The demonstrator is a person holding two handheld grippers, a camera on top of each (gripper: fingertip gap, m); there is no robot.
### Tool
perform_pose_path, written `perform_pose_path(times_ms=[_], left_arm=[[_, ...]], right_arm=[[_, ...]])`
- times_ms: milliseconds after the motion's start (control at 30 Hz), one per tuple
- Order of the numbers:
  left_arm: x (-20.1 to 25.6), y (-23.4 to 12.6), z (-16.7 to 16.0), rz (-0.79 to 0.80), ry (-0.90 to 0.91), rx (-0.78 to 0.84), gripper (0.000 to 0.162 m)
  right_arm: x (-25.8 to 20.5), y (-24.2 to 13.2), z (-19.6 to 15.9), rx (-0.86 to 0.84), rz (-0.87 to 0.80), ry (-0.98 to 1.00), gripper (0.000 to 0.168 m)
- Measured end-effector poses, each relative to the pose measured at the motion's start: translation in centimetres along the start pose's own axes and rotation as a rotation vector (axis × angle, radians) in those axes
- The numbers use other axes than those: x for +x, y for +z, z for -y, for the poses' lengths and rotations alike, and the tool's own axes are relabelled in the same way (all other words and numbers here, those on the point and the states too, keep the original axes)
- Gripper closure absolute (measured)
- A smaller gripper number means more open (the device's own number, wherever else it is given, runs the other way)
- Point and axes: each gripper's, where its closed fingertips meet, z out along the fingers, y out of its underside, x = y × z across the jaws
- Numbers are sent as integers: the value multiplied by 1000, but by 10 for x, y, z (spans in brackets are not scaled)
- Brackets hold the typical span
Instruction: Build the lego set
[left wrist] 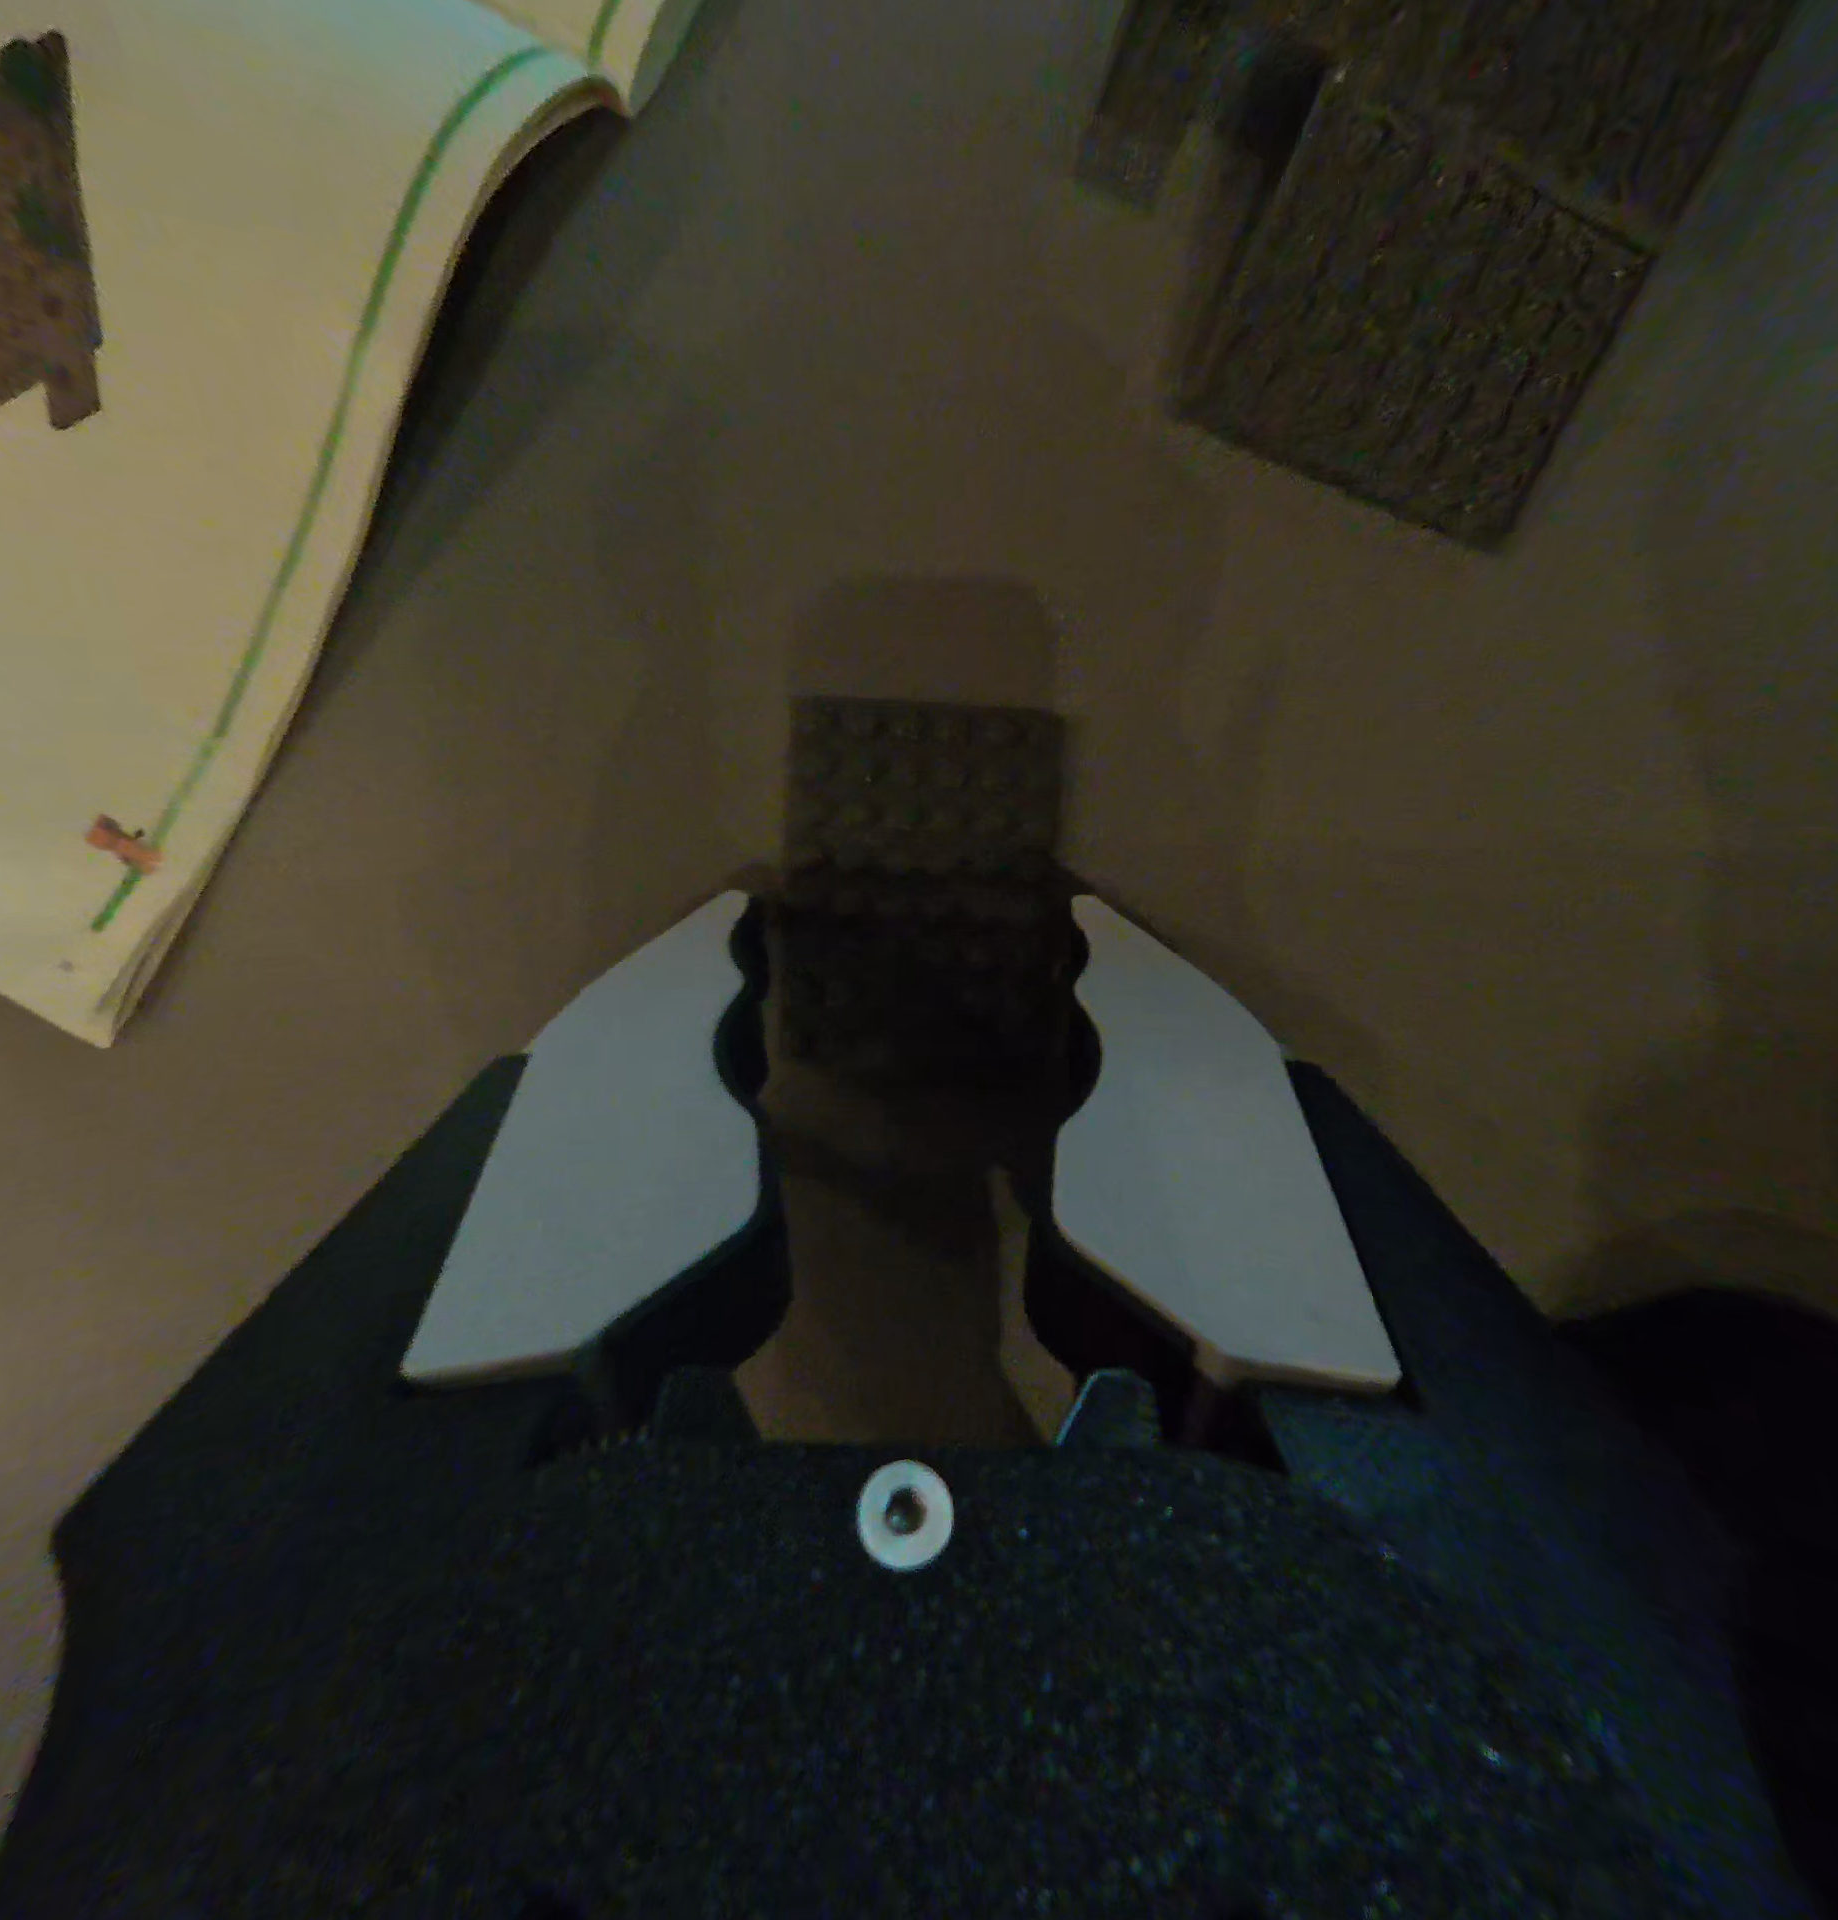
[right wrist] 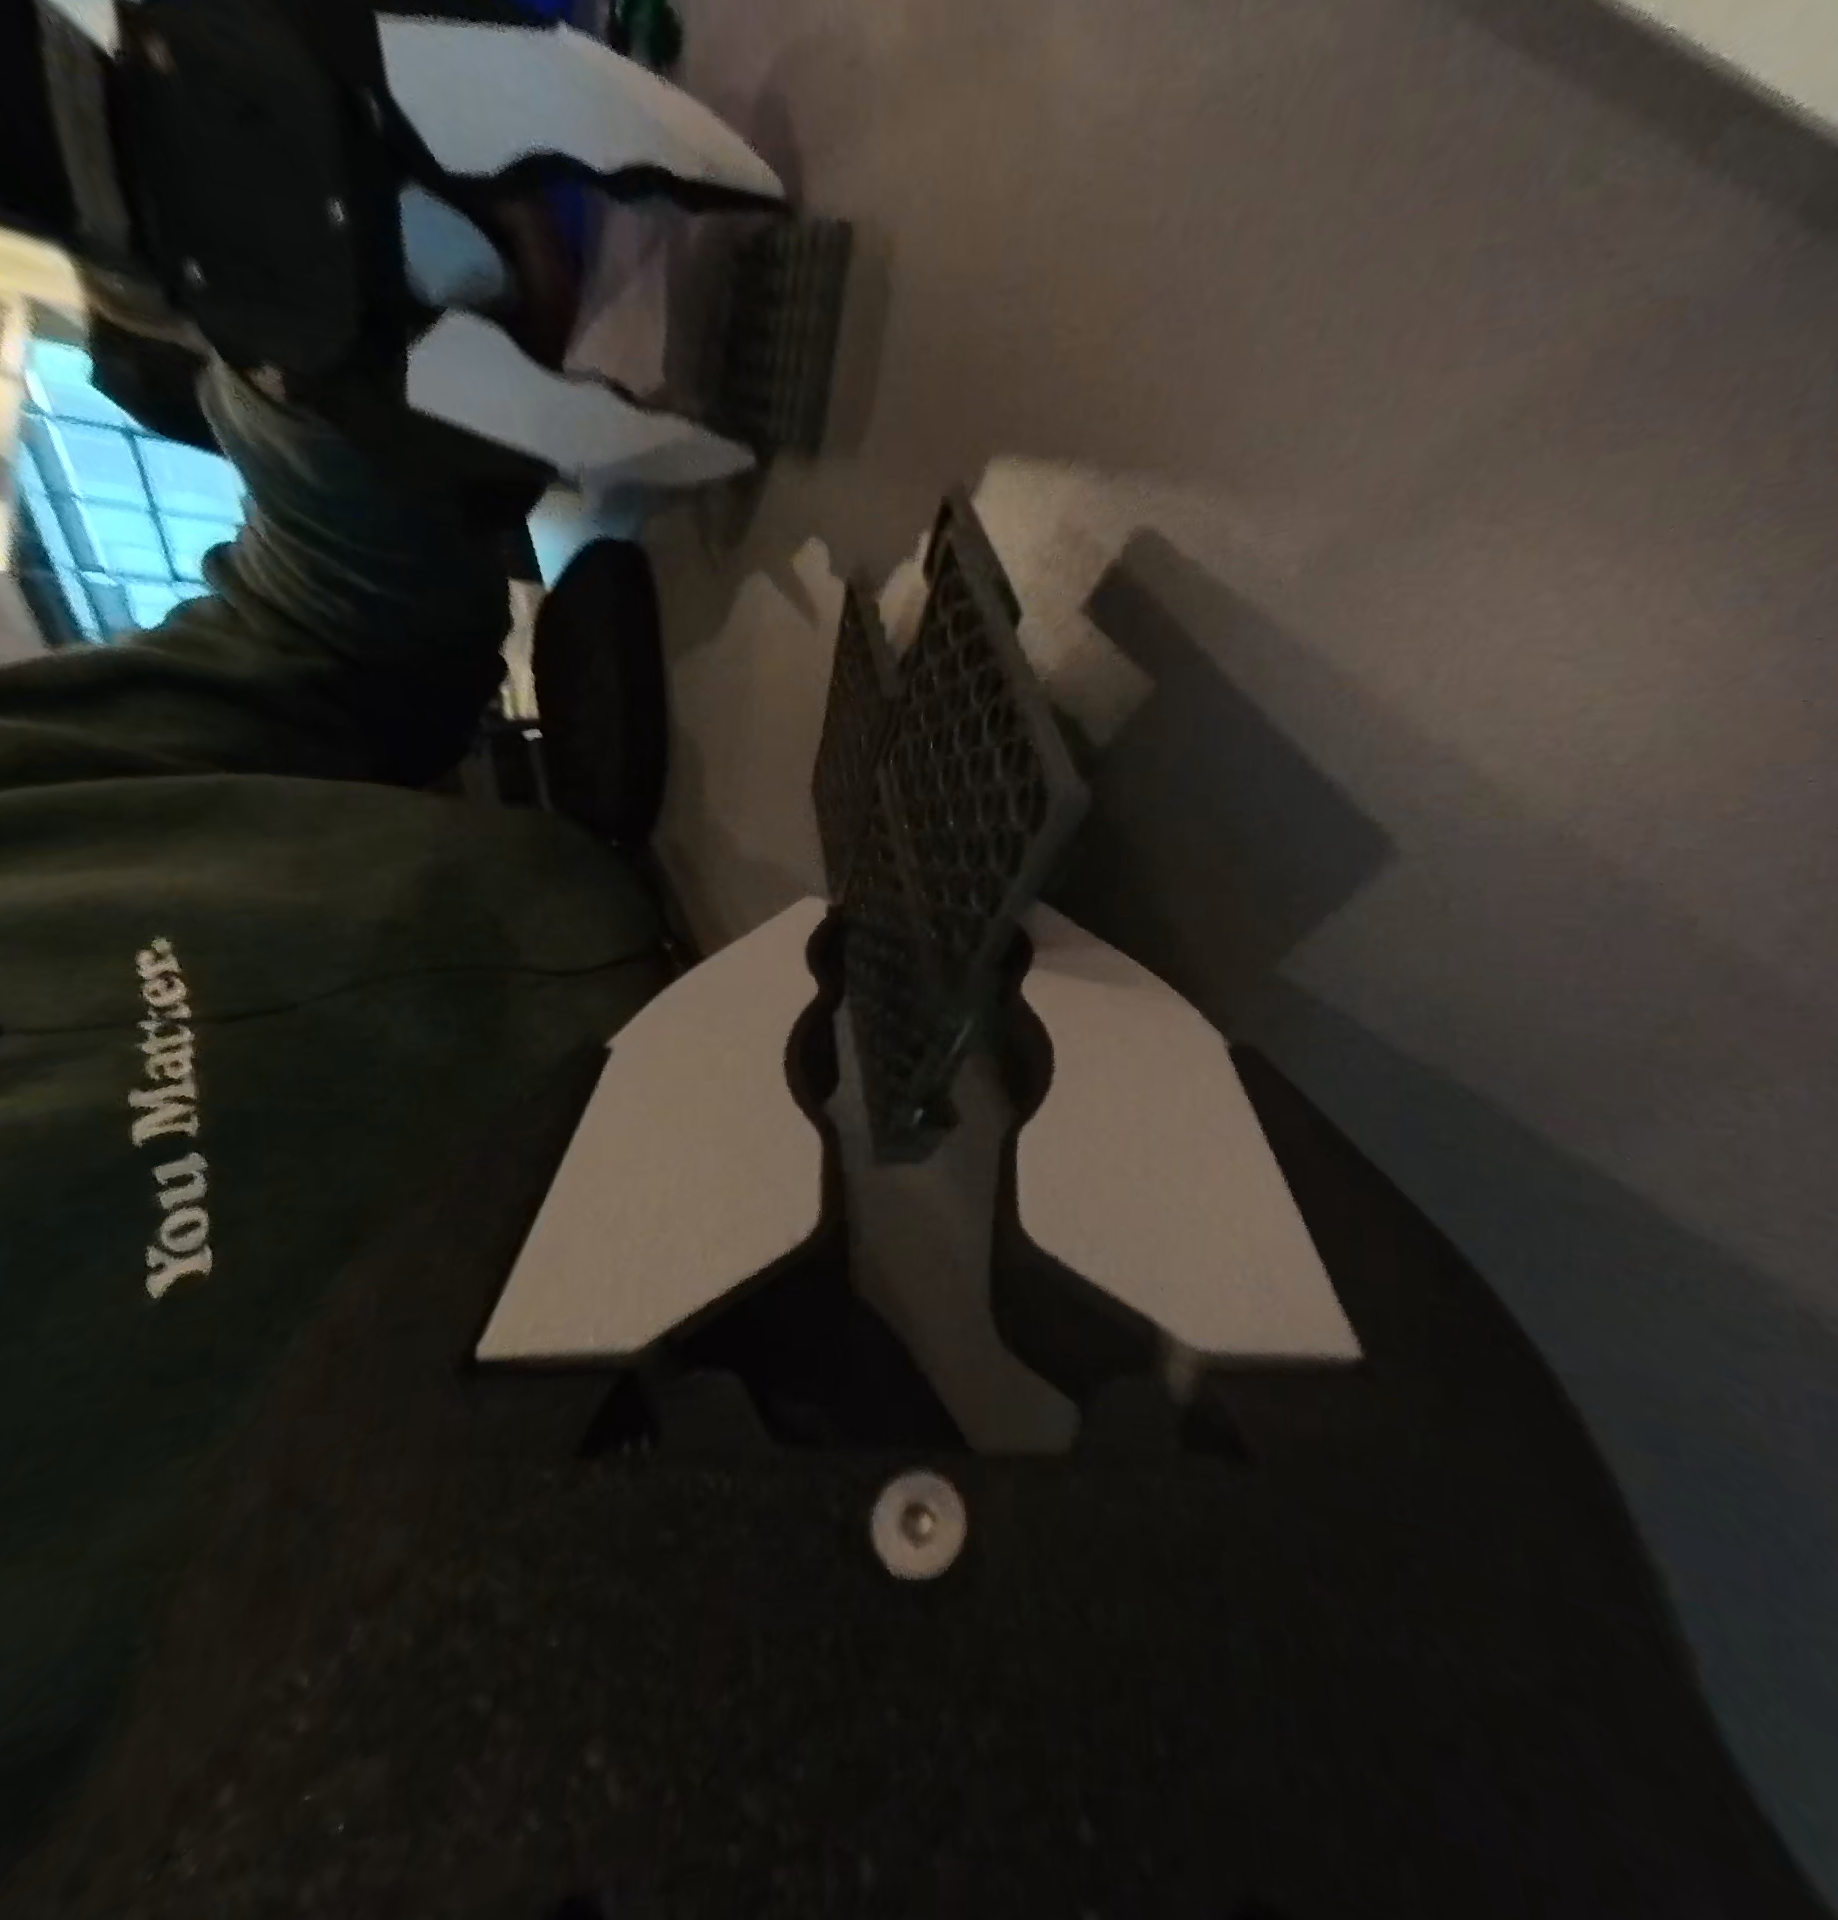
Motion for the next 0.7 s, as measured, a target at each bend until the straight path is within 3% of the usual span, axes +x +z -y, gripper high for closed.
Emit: perform_pose_path(times_ms=[300,700], left_arm=[[6,-2,2,-20,60,4,114],[39,-27,44,-141,14,244,114]], right_arm=[[3,-11,-13,-117,-111,-124,118],[-4,6,0,-237,-274,-462,111]])
